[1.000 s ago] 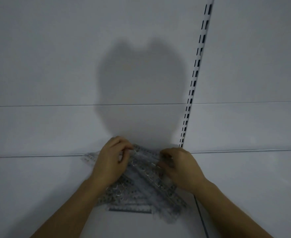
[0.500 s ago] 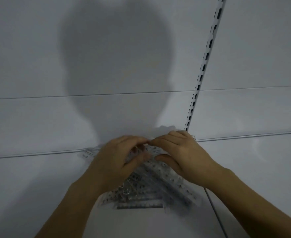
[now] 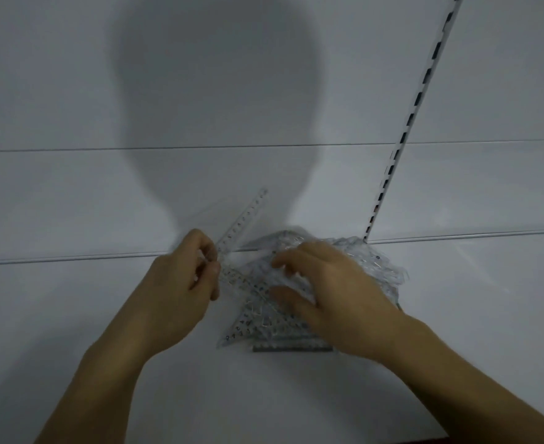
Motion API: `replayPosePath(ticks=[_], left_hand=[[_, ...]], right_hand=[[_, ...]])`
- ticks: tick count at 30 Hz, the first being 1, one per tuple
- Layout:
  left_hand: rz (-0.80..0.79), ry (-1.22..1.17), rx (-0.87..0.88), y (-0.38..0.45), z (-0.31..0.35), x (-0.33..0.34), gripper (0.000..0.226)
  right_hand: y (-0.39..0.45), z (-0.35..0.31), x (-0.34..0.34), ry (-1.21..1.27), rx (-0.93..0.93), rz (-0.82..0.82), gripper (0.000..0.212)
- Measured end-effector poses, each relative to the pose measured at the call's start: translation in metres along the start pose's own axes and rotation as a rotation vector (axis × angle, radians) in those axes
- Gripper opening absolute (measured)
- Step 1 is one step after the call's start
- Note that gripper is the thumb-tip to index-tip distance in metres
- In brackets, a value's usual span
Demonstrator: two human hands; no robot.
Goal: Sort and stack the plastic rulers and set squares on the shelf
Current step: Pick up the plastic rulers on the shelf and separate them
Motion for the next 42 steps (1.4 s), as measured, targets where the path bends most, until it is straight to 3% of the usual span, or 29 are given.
replayPosePath(ticks=[3,6,9,14,17,20,25,27,31,39,42], left_hand=[[0.086,-0.095,-0.04,-0.016,-0.014,0.002,0.014],[0.098,-0.187,-0.08,-0.03,-0.023,0.007,0.019],[0.121,-0.291,-0.12,-0.04,-0.028,0.01,0.026],[0.167,-0.41,-0.103,-0.047,-0.028,0.014,0.027],[0.173,-0.458,-0.078,-0.051,-0.02,0.019,0.016],[0.186,-0.447,-0.038,-0.049,-0.009,0.03,0.02],[0.148,-0.411,0.058,-0.038,0.02,0.073,0.033],[0.149,-0.344,0.105,-0.033,0.041,0.096,0.043],[0.116,-0.18,0.247,-0.025,0.109,0.149,0.032],[0.065,-0.133,0.394,-0.035,0.248,0.302,0.042],[0.015,-0.17,0.463,-0.038,0.305,0.367,0.044]], right_hand=[[-0.002,-0.019,0.022,-0.163,0.123,-0.203,0.057],[-0.001,-0.027,0.033,-0.237,0.221,-0.247,0.043],[-0.002,-0.024,0.036,-0.184,0.235,-0.169,0.024],[-0.006,-0.015,0.032,-0.128,0.285,0.022,0.032],[-0.017,-0.008,0.019,0.109,0.425,0.143,0.024],[-0.04,0.005,0.003,0.324,0.559,0.242,0.03],[-0.094,0.036,-0.03,0.301,0.635,0.379,0.029],[-0.119,0.047,-0.049,0.282,0.666,0.413,0.023],[-0.174,0.074,-0.09,0.284,0.734,0.448,0.023],[-0.32,0.165,-0.192,0.077,0.876,0.565,0.033],[-0.373,0.194,-0.236,-0.002,0.892,0.691,0.036]])
Point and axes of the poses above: each hand's wrist, its own y-axis towards the middle knuckle, its own x-axis out of the palm, z = x × y, the point moved 1 cm from there along y, towards the middle knuckle, and after that the axes turned 3 degrees about x, right-handed, at the moved point
